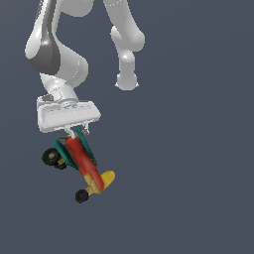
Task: Pick up the object and move it to a goal position.
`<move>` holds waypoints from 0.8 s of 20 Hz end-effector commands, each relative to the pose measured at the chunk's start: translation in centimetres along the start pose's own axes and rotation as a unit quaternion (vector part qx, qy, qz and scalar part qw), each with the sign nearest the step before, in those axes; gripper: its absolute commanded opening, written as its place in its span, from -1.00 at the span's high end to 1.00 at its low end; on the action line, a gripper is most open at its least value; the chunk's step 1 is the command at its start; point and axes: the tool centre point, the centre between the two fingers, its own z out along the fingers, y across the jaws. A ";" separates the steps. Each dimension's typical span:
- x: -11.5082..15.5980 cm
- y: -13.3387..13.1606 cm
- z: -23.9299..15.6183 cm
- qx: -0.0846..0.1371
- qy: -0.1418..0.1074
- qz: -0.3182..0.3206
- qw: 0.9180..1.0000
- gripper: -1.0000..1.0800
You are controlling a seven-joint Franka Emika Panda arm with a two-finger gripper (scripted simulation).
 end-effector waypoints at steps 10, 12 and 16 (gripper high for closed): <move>4.5 3.0 2.7 -0.002 0.002 -0.003 1.000 1.00; 5.0 3.3 3.0 -0.002 0.002 -0.003 1.000 1.00; 5.4 3.7 3.3 -0.002 0.001 -0.003 1.000 1.00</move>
